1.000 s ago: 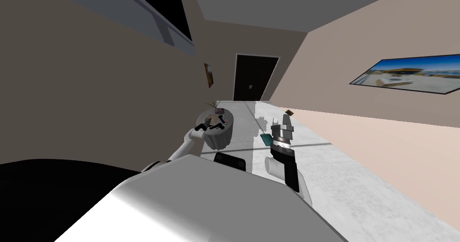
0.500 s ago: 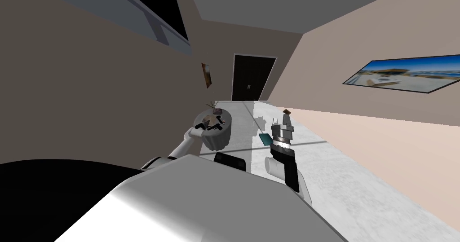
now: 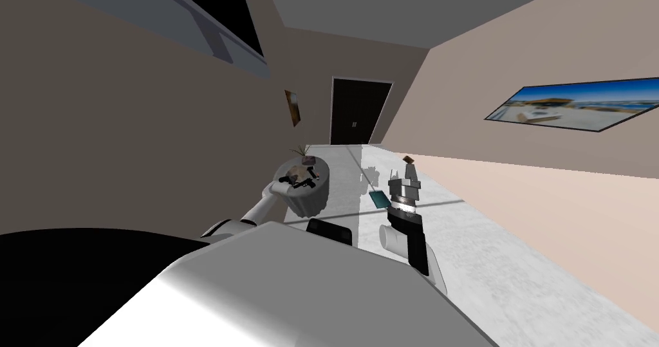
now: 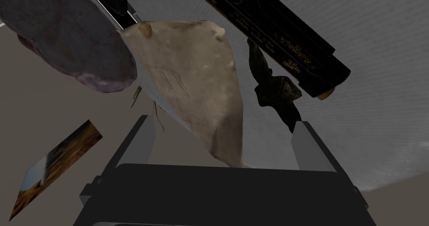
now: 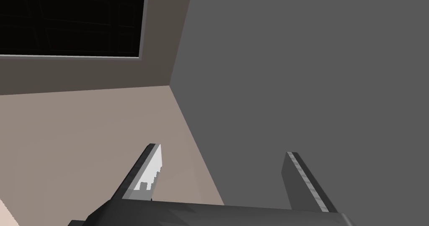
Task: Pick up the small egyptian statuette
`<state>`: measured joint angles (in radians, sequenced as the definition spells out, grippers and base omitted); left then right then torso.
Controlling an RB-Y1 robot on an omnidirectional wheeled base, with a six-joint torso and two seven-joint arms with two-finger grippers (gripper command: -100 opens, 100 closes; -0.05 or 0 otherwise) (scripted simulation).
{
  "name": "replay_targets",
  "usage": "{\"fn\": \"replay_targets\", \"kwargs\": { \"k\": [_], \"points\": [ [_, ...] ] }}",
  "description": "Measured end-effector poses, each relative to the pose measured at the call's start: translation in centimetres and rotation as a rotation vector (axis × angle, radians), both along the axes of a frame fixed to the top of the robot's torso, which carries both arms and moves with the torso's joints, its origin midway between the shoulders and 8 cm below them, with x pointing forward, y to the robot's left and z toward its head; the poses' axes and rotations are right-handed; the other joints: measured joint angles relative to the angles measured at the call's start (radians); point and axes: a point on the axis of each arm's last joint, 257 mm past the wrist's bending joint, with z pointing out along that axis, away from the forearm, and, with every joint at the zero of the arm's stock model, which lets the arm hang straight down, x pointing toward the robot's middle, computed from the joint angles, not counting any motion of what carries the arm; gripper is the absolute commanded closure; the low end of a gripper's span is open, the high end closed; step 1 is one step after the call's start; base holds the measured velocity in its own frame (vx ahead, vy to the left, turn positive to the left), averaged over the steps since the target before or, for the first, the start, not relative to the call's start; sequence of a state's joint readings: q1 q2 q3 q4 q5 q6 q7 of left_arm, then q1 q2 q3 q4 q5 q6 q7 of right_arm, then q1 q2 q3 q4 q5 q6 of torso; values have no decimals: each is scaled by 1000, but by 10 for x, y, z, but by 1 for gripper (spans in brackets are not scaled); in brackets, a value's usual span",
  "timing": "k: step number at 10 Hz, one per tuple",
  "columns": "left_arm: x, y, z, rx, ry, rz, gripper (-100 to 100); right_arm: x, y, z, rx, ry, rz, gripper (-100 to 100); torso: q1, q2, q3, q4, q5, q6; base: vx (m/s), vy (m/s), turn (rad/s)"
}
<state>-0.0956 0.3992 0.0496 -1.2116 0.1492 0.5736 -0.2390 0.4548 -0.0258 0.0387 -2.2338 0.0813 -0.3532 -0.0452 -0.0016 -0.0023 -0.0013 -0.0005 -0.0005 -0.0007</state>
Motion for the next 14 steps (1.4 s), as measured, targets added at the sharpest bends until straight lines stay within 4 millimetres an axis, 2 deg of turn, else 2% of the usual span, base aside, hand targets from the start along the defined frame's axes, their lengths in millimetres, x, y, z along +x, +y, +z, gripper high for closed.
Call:
{"fn": "replay_targets", "kwargs": {
  "k": [2, 7, 14],
  "points": [
    [-10, 20, -12, 18, 79, 23, -100, 0, 0, 0, 0, 0, 0, 0, -2, -1, -1, 0, 0, 0, 55, -54, -54],
    [-40, 53, -34, 42, 242, 74, -100, 0, 0, 0, 0, 0, 0, 0, 0, -1, -1, 0, 0, 0, 45, -29, -41],
    [-85, 92, -46, 65, 441, 147, -100, 0, 0, 0, 0, 0, 0, 0, 1, 0, 0, 0, 0, 0, 40, -25, -41]
  ]
}}
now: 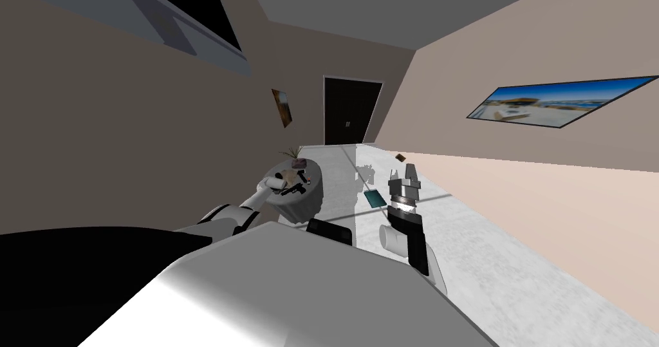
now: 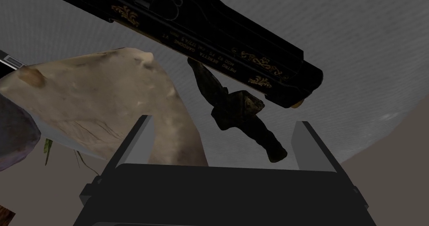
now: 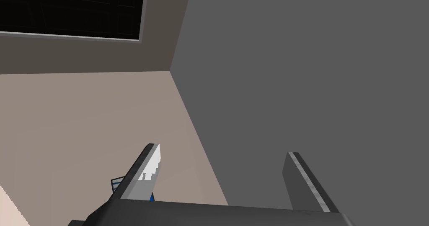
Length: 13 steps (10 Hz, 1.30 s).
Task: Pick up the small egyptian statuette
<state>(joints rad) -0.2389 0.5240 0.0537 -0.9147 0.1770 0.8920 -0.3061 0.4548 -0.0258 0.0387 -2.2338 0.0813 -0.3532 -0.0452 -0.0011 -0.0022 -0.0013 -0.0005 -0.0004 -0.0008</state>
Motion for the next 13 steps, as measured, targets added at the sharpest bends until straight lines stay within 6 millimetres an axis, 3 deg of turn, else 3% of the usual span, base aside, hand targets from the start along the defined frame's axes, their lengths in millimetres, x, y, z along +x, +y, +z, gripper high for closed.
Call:
{"fn": "replay_targets", "kwargs": {
  "k": [1, 2, 3, 7, 8, 12, 13],
  "points": [
    [-7, 4, 0, 2, 20, 7, -100, 0, 0, 0, 0, 0, 0, 0, 0, 1, 1, 0, 0, 0, 6, -4, 0],
    [-9, 5, 0, 2, 25, 9, 0, 0, 0, 0, 0, 0, 0, 0, 1, 2, 1, 0, 0, 0, 0, 0, 0],
    [-8, 5, 0, 2, 24, 8, -100, 0, 0, 0, 0, 0, 0, 0, 1, 2, 1, 1, 0, 0, 24, 21, -14],
    [-19, 1, -19, 2, 27, 13, -100, 0, 0, 0, 0, 0, 0, 0, 2, 2, 1, 0, 1, 0, 22, 21, -10],
    [-19, 1, -20, 2, 25, 13, 100, 0, 0, 0, 0, 0, 0, 0, 2, 2, 1, 0, 1, 0, 0, 0, 0],
    [-19, 1, -19, 2, 25, 15, 100, 0, 0, 0, 0, 0, 0, 0, 4, 1, 0, 0, 3, 1, 0, 0, 0],
    [-19, 1, -19, 2, 25, 15, 0, 0, 0, 0, 0, 0, 0, 0, 4, 2, 1, 0, 3, 0, 0, 0, 0]
  ]
}}
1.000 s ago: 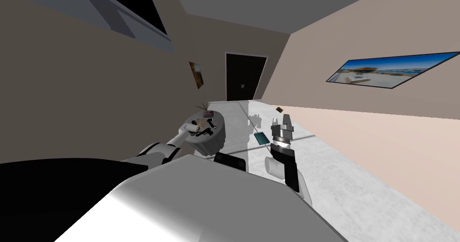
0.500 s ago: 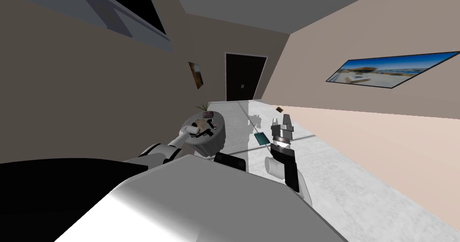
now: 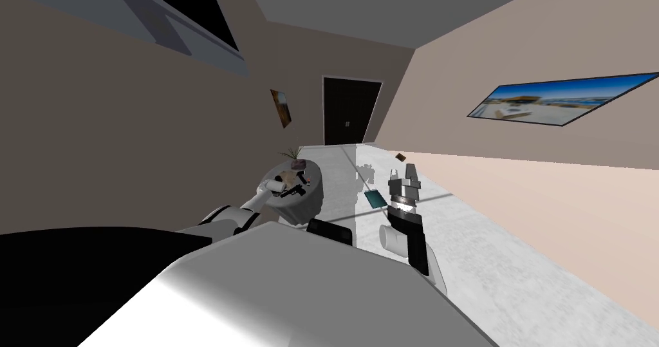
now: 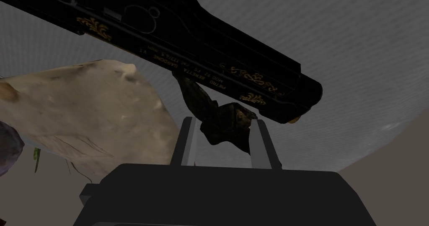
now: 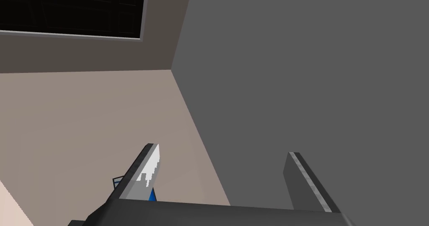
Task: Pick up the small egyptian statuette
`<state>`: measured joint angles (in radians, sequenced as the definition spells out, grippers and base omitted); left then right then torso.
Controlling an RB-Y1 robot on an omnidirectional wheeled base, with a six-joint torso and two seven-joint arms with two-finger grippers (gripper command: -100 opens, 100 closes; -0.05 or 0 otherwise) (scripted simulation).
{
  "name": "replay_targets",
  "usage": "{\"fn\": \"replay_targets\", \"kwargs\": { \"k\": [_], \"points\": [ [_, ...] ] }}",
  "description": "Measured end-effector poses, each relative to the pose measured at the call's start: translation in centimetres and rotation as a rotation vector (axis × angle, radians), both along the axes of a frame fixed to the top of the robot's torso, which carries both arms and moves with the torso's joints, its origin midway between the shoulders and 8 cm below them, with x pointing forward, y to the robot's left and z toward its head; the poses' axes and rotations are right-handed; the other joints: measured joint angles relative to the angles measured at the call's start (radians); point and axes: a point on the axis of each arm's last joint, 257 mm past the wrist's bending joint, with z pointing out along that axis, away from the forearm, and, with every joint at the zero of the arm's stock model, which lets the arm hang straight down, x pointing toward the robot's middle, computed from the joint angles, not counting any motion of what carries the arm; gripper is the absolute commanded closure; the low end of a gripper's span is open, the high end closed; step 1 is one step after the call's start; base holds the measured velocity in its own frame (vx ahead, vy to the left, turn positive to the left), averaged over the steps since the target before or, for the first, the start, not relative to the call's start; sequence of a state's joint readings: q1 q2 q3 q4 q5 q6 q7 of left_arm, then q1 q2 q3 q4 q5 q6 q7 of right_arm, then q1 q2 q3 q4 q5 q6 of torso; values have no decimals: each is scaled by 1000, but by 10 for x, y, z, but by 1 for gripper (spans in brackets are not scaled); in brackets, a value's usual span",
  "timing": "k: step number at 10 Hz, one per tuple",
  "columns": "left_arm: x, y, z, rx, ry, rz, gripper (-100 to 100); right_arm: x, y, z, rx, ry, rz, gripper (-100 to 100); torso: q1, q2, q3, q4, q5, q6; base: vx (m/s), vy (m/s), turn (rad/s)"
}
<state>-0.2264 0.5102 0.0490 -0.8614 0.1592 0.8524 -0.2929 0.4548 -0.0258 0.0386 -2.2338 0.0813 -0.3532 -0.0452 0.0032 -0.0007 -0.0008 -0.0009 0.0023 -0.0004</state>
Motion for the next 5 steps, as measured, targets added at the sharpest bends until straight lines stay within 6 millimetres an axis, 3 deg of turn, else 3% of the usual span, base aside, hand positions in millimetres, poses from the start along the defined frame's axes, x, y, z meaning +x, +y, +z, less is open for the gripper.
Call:
{"fn": "replay_targets", "kwargs": {
  "k": [1, 4, 5],
  "points": [
    [0, 0, 0, 0, 0, 0, 100, 0, 0, 0, 0, 0, 0, 0, 0, 0, 0, 0, 0, 0, -6, -6, 15],
    [8, 3, 13, 1, -2, -6, 100, 0, 0, 0, 0, 0, 0, 0, -2, 2, 1, 1, 0, 0, -22, -22, 9],
    [8, 3, 13, 0, 0, -5, 0, 0, 0, 0, 0, 0, 0, 0, -1, 2, 1, 1, 0, 0, 0, 0, 0]
  ]
}}
